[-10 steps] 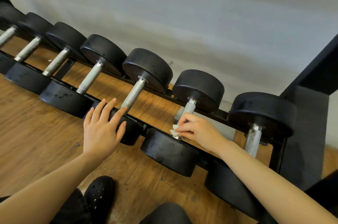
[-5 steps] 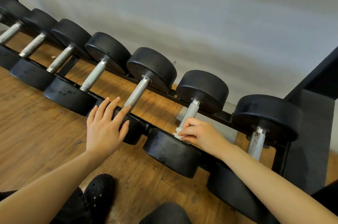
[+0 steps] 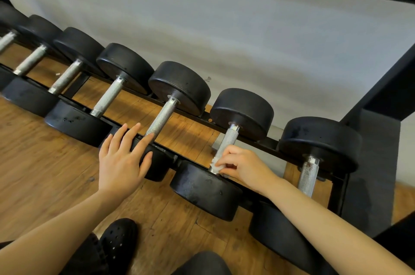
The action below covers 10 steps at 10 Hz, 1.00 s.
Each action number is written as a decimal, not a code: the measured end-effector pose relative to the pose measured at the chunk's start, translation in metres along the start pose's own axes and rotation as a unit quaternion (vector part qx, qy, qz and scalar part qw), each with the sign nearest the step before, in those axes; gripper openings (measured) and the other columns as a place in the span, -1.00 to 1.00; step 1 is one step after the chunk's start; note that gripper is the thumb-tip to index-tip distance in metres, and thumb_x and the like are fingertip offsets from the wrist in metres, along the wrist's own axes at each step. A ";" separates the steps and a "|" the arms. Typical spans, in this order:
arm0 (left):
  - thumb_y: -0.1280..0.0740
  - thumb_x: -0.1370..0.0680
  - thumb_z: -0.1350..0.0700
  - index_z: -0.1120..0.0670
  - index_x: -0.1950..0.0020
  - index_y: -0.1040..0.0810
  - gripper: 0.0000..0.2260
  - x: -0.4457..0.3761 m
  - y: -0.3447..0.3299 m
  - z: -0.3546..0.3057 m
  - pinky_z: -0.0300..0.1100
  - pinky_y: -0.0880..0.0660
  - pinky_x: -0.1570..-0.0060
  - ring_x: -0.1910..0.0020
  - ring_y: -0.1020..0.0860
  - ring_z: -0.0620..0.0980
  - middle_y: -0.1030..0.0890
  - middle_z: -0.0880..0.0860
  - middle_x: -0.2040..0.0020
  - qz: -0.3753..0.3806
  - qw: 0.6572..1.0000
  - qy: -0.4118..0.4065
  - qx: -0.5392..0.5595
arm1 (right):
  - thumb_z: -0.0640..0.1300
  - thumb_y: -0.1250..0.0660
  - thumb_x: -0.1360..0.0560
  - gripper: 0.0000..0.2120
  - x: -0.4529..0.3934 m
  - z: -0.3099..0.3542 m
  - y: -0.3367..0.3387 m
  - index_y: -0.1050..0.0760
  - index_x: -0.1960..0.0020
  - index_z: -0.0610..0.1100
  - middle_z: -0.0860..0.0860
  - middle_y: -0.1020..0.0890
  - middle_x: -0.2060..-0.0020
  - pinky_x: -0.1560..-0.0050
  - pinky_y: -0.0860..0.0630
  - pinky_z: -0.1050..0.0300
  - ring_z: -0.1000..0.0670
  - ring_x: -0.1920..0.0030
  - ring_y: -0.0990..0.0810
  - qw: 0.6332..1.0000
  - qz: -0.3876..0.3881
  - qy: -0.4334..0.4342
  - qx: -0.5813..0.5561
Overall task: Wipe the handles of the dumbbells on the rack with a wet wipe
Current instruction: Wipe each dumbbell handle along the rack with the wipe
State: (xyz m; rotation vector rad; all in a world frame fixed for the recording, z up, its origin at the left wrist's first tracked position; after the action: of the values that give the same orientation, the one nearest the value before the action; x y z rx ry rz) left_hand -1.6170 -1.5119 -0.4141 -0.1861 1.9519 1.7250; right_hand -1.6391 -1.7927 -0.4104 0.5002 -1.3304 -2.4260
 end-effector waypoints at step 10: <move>-0.08 -0.60 -0.10 0.01 -0.39 -0.49 -0.56 0.000 0.000 0.001 0.25 -0.14 -0.43 -0.49 -0.26 0.24 -0.41 0.16 -0.44 0.005 1.000 0.005 0.005 | -0.19 -0.37 -0.53 -0.76 -0.002 0.004 -0.002 -0.61 -0.19 -0.14 0.02 -0.59 -0.16 -0.10 -0.56 0.20 0.05 -0.12 -0.58 0.996 -0.011 0.064 0.060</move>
State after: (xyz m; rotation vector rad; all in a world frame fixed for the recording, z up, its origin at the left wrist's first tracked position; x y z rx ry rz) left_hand -1.6166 -1.5115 -0.4143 -0.1827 1.9706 1.7244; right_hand -1.6394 -1.7877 -0.4096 0.6934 -1.4276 -2.2970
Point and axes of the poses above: each hand's wrist, its own x-axis away from the middle knuckle, its own y-axis out of the back of the hand, z = x × y, the point moved 5 cm from there along -x, towards the middle knuckle
